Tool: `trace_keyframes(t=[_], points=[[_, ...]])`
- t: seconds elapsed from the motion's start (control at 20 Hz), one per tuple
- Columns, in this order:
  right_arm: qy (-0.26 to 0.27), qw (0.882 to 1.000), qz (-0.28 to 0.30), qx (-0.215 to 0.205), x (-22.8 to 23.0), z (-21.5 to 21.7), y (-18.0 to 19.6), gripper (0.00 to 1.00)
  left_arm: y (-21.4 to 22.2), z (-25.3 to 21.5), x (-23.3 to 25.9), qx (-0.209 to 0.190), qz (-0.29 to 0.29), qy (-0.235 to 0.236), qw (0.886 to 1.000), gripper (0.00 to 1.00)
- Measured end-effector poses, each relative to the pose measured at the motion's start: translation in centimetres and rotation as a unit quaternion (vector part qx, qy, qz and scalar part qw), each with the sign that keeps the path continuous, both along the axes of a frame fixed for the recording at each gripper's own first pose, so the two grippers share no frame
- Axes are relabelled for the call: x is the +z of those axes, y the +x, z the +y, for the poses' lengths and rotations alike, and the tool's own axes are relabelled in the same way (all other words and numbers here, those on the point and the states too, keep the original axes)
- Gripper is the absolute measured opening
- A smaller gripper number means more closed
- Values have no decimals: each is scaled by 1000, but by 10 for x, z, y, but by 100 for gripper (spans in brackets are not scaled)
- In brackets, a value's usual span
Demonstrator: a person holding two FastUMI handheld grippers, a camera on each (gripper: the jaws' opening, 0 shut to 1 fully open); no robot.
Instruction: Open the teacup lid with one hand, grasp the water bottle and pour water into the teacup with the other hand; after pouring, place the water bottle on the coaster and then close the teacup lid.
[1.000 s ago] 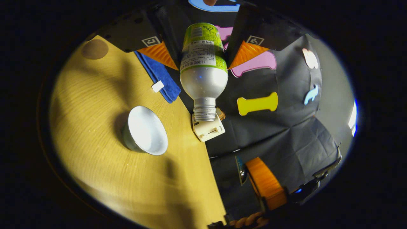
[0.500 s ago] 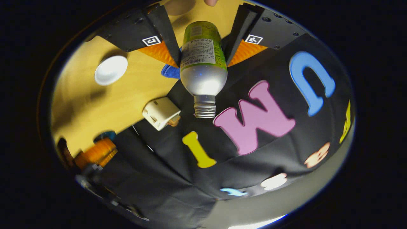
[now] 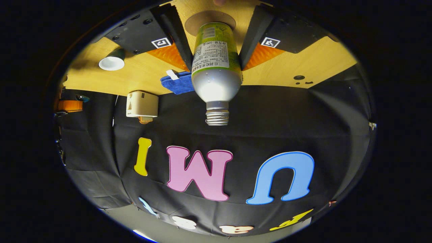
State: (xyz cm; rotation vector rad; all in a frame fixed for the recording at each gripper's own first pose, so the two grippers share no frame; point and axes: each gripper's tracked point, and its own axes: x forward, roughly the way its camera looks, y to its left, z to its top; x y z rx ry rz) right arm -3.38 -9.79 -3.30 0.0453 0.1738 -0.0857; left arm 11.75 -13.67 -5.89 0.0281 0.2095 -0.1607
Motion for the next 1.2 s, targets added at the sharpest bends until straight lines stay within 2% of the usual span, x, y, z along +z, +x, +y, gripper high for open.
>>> trace_keyframes(t=[0.05, 0.15, 0.2, 0.4, 0.6, 0.65, 0.75, 0.95, 1.15, 1.2], points=[[-2, 1000, 0, 1, -1, 1, 0, 31, -2, 1, -3, -3, 6, -3, 1000, 81], [-2, 1000, 1, 3, -1, 2, 0, 32, -2, 2, -7, -6, 16, -6, 1000, 81], [-1, 1000, 2, 3, -1, 2, 0, 28, -2, 2, -7, -5, 18, -6, 1000, 81], [2, 1000, 2, 4, -2, 2, 1, 31, -2, 1, -9, -5, 24, -4, 1000, 82], [2, 1000, 2, 8, -2, 7, 1, 32, -2, 2, -14, 2, 36, 3, 999, 86], [1, 1000, 1, 10, -1, 9, 2, 29, -2, 2, -17, 5, 39, 5, 999, 89], [1, 1000, 3, 16, -3, 16, 3, 32, -3, 2, -16, 8, 40, 3, 999, 93], [16, 999, 9, 44, -12, 42, 9, 32, -39, 18, -12, 8, 38, -5, 999, 93], [49, 994, 31, 88, -36, 85, 24, 31, -64, 28, -3, 32, 23, -17, 999, 93], [59, 993, 40, 96, -44, 94, 29, 36, -70, 28, 0, 34, 21, -22, 999, 93]])
